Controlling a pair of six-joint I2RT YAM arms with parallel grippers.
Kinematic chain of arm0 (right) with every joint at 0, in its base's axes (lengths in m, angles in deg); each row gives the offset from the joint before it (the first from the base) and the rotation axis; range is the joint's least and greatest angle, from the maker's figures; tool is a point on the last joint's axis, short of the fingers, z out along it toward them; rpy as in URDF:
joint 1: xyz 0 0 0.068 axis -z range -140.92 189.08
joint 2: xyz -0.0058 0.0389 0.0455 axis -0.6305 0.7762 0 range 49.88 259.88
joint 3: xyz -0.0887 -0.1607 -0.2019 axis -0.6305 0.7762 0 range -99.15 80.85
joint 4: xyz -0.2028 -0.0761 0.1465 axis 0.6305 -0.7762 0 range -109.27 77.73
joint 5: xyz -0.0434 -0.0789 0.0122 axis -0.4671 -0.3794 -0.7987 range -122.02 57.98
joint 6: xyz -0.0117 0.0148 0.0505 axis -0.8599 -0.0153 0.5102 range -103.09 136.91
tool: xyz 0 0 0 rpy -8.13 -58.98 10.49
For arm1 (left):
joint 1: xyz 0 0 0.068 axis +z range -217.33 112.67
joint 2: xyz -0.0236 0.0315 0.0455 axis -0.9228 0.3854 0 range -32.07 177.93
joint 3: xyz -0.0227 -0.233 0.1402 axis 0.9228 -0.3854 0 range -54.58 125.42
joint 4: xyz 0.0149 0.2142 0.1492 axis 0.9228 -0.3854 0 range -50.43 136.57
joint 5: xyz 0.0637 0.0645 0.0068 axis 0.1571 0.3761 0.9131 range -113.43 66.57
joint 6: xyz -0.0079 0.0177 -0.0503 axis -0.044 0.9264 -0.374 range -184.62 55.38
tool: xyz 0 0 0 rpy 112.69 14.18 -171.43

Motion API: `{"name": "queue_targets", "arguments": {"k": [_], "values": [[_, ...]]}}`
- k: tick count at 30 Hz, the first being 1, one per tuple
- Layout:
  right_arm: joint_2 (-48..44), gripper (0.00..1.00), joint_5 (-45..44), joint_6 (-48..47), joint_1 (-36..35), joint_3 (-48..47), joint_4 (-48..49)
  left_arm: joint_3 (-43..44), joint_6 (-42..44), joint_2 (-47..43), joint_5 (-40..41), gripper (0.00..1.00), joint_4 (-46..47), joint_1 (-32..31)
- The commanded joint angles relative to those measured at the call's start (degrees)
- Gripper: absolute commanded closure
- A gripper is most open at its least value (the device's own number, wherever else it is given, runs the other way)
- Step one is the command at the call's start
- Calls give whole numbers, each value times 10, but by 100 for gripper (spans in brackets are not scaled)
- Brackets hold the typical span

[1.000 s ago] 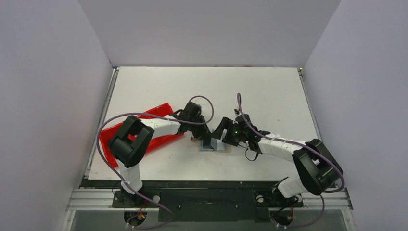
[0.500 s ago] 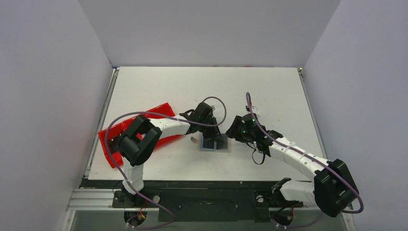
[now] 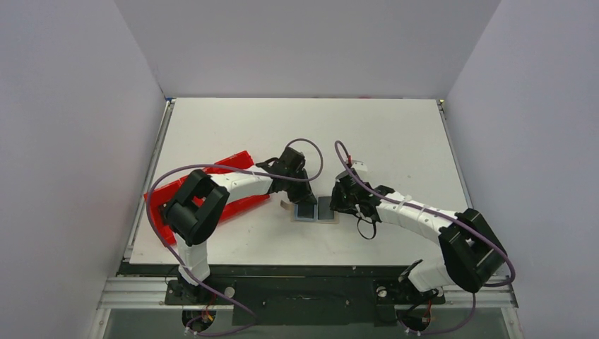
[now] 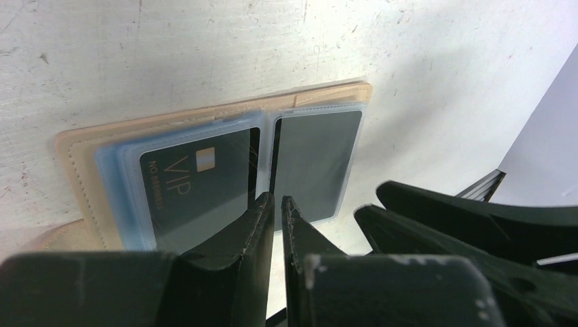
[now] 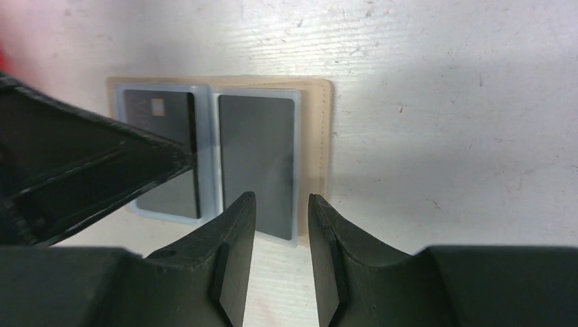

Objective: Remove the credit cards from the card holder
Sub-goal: Remove the credit card from the card holder.

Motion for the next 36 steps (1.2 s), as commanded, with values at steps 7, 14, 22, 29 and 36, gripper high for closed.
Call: {"name": "queue_targets", "arguments": {"k": [7, 14, 22, 29, 36], "values": [[58, 69, -5, -3, -1, -12, 47, -1, 18, -16, 1, 92, 3, 1], [73, 77, 1, 6, 7, 3, 65, 5, 22, -10, 0, 92, -3, 2], [90, 92, -3, 8, 11, 10, 73, 20, 30, -4, 3, 92, -14, -2], [106, 100, 2, 8, 11, 13, 78, 43, 43, 13, 24, 92, -43, -13], [115, 100, 8, 6, 11, 20, 81, 58, 53, 25, 73, 92, -83, -18]]}}
